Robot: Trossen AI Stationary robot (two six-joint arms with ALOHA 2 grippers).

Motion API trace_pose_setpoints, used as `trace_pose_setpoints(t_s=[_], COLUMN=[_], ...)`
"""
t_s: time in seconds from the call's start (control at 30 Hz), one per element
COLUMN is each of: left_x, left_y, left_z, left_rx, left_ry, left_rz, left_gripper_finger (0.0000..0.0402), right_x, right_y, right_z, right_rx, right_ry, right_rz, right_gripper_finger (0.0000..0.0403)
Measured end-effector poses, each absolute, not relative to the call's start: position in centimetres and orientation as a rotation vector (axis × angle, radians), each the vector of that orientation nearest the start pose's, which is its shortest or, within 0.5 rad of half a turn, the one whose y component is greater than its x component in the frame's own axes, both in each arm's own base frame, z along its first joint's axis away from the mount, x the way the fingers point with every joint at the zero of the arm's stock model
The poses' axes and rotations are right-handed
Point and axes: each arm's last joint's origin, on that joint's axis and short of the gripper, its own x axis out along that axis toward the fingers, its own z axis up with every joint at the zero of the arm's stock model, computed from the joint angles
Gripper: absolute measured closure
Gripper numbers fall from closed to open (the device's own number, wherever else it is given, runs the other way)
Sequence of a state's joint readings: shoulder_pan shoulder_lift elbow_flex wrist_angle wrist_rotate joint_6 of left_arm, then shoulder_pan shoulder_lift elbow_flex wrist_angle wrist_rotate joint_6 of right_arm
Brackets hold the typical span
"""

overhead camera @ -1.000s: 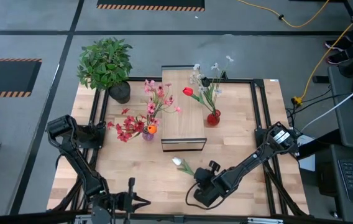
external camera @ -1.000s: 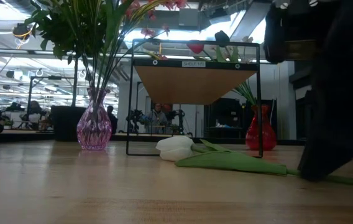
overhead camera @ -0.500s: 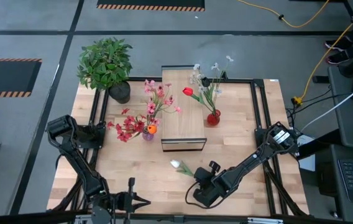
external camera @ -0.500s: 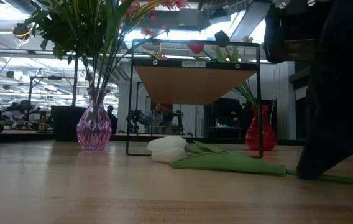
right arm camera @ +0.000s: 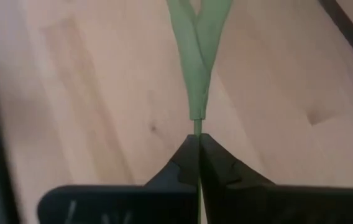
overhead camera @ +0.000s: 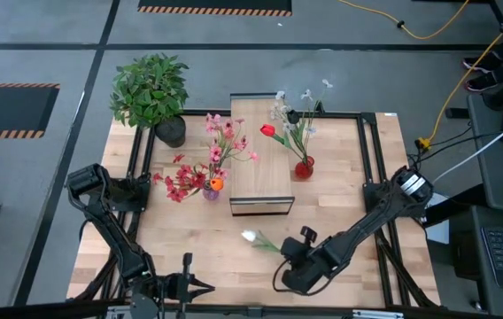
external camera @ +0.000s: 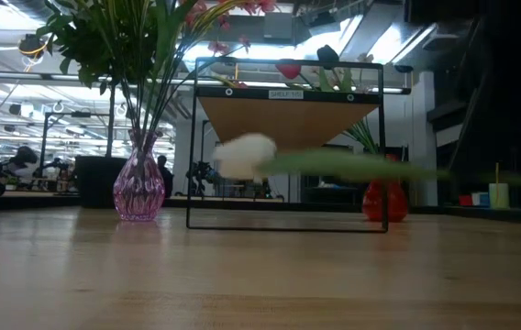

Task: Pick and place flowers into a vace then onto a shelf
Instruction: Put the white tulip into the violet vase

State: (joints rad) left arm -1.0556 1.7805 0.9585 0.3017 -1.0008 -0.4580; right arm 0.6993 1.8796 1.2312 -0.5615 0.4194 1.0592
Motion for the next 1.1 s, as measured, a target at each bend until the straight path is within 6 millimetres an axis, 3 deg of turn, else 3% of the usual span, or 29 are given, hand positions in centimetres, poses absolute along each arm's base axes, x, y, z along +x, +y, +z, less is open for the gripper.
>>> trace_pose_setpoints(t_s=[0.27,0.47,0.73,0.87,1.1], left_x=[19.8,20.0,22.6,24.5,26.6], left_y=[-30.0,-29.6,-27.8,-26.4,-24.9], left_z=[18.3,18.6,19.2,19.2,19.7], left_rx=[-0.027,-0.028,-0.105,-0.133,-0.111], left_ry=[0.256,0.196,0.122,0.139,0.138], left_rz=[0.016,0.129,0.295,0.295,0.273], left_gripper_finger=[0.0393,0.0378,0.0324,0.0288,0.0247], right_x=[27.4,25.8,25.2,25.4,24.3], right_y=[22.2,22.5,22.4,21.7,19.5], right_z=[21.1,24.4,27.7,27.8,25.2], right_rx=[0.257,0.173,0.075,0.051,0.109], right_ry=[0.859,0.717,0.595,0.545,0.352], right_rz=[-0.244,-0.204,-0.072,-0.014,0.063], right_gripper_finger=[0.0403,0.0403,0.0403,0.0403,0.0403])
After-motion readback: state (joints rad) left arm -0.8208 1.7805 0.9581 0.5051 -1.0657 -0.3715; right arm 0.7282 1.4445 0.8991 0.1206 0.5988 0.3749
